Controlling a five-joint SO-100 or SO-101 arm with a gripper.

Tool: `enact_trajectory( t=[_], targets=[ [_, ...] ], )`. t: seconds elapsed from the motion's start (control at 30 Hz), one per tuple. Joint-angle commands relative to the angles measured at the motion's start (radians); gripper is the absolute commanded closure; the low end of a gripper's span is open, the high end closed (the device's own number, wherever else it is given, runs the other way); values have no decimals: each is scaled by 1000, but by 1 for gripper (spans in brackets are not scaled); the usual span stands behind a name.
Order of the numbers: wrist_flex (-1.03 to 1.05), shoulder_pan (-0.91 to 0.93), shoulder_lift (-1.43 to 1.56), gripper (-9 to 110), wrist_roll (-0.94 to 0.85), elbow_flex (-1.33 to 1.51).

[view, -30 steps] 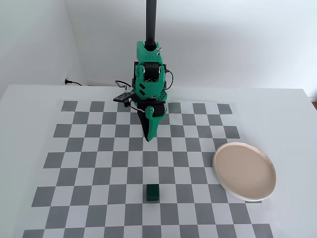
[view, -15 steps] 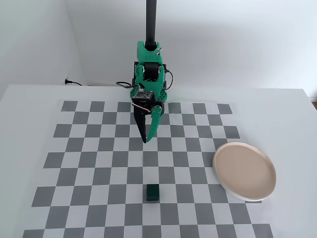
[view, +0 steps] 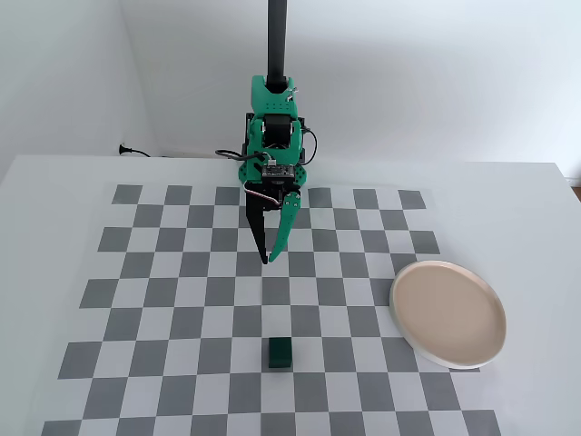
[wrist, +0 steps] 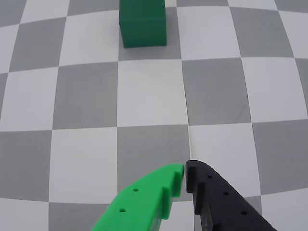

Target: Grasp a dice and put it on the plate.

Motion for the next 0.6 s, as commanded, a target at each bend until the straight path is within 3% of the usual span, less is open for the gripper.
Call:
enact_trajectory(
  t=[0.0,0.13,0.57],
  targets=[
    [-28,5,6,98,-25,-21],
    [-18,6,8,90,-44,-25],
    [-71,-12,8,84,-37,-48]
  ],
)
